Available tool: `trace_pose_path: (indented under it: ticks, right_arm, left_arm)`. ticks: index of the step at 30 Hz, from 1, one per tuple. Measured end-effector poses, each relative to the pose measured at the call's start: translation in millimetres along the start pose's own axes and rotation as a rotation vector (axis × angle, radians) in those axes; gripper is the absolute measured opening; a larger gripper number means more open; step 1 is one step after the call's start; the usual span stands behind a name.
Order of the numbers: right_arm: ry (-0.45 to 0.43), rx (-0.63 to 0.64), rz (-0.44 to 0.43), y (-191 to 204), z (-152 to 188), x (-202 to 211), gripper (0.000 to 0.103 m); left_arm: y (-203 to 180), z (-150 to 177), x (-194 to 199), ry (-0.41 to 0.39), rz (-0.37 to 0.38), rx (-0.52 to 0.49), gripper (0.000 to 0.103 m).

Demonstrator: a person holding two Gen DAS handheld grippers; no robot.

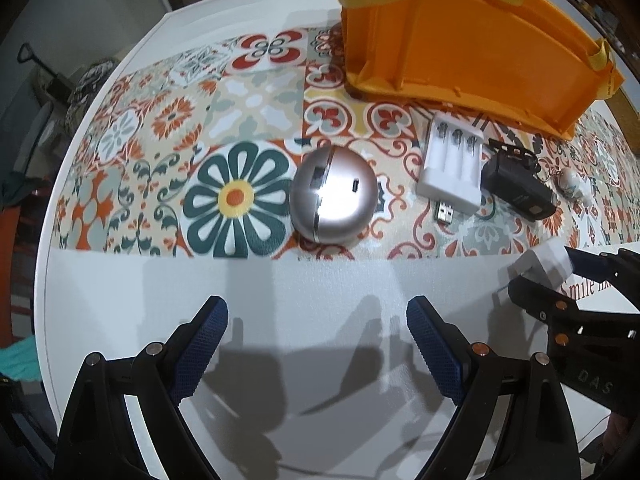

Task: Organize rigid objects
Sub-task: 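Grasp the silver round speaker with the left tool while the right tool grasps the white plug adapter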

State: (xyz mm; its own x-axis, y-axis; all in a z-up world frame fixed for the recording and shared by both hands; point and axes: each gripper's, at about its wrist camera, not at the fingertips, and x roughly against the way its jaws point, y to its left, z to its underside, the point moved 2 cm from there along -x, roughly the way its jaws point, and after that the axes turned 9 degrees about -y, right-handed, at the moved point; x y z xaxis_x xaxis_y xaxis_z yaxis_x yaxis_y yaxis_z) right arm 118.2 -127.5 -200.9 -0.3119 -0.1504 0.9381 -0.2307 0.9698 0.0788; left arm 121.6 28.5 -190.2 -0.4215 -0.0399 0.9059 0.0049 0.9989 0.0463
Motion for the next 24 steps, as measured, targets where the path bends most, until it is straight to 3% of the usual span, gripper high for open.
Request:
trace_pose_path:
  ticks: [13, 24]
  right_arm:
    - [0.029, -0.109, -0.053, -2.4, -10.3, -3.2, 0.062]
    - [0.029, -0.120, -0.053, 1.0, -17.6, -5.8, 0.062]
  left_arm:
    - [1.5, -28.2, -11.0, -0.035, 0.066, -0.044, 0.090]
    - [-1.5, -38.3, -32.4, -0.019, 0.069, -0.077, 0.080]
